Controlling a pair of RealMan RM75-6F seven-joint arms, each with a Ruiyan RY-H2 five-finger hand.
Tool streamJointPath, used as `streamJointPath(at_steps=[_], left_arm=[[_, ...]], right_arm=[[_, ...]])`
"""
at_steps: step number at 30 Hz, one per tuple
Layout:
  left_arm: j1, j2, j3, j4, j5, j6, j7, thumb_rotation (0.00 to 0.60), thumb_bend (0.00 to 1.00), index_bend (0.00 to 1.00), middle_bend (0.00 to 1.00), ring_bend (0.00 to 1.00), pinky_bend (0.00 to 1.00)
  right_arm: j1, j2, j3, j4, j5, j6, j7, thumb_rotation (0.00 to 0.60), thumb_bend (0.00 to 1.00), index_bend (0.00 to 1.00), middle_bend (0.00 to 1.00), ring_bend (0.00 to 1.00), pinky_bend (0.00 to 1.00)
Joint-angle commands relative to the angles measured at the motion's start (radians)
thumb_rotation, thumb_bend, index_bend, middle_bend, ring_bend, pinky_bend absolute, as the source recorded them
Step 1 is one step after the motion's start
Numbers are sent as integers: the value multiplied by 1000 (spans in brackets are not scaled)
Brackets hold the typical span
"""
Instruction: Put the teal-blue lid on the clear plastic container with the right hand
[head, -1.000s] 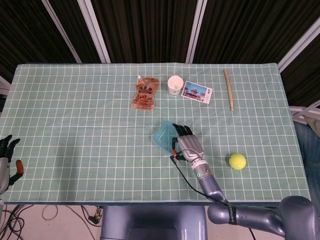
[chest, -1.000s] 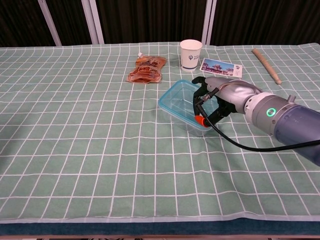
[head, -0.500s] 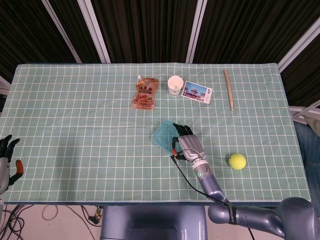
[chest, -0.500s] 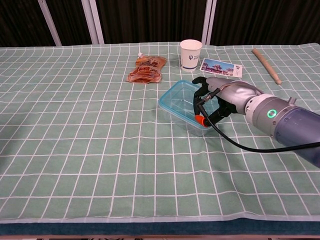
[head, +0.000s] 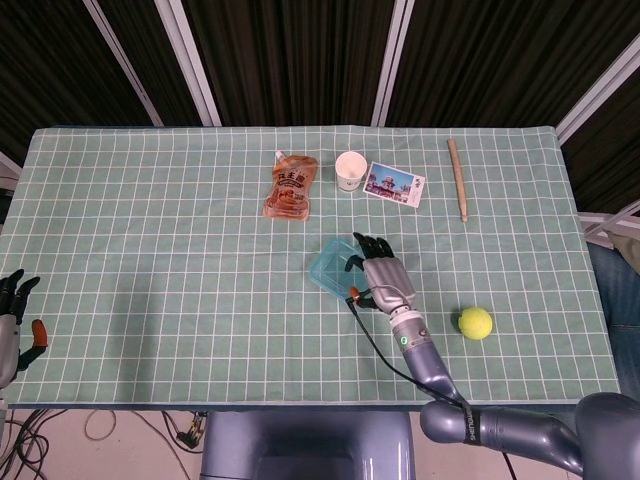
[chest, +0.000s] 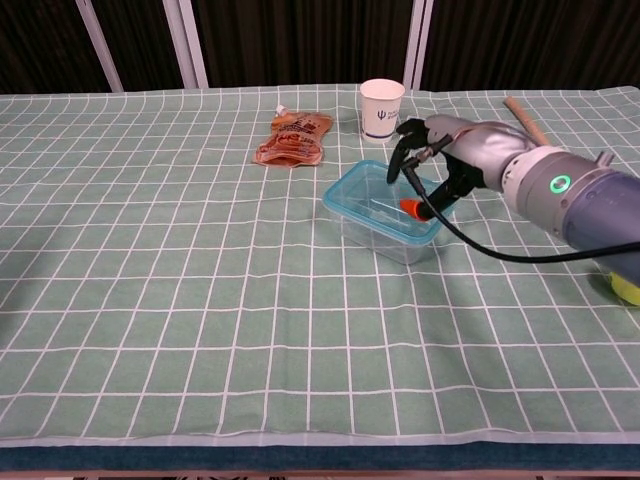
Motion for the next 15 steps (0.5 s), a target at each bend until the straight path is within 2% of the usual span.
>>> streamJointPath(at_steps=[1, 4, 9, 12, 15], left_arm=[[0, 0, 0, -1, 1, 1, 0, 600, 640, 111, 0, 0, 0], [0, 0, 1, 0, 2, 1, 0, 600, 640, 111, 0, 0, 0], [0, -1, 2, 2, 6, 2, 3, 600, 640, 111, 0, 0, 0], [1, -2, 3, 2, 13, 7, 4, 600, 640, 111, 0, 0, 0], [2, -4, 4, 4, 21, 13, 4, 600, 640, 111, 0, 0, 0]], right_arm=[[-6, 59, 53, -80, 32, 20, 9, 600, 361, 146, 0, 0, 0], [-18, 109, 75, -135, 38, 30, 21, 600, 330, 127, 0, 0, 0], [-58, 225, 77, -224, 31, 41, 32, 600, 169, 83, 0, 0, 0], [-97, 304, 60, -266, -1, 56, 49, 600, 160, 63, 0, 0, 0], [-156, 373, 37, -289, -81, 83, 124, 600, 159, 54, 0, 0, 0]])
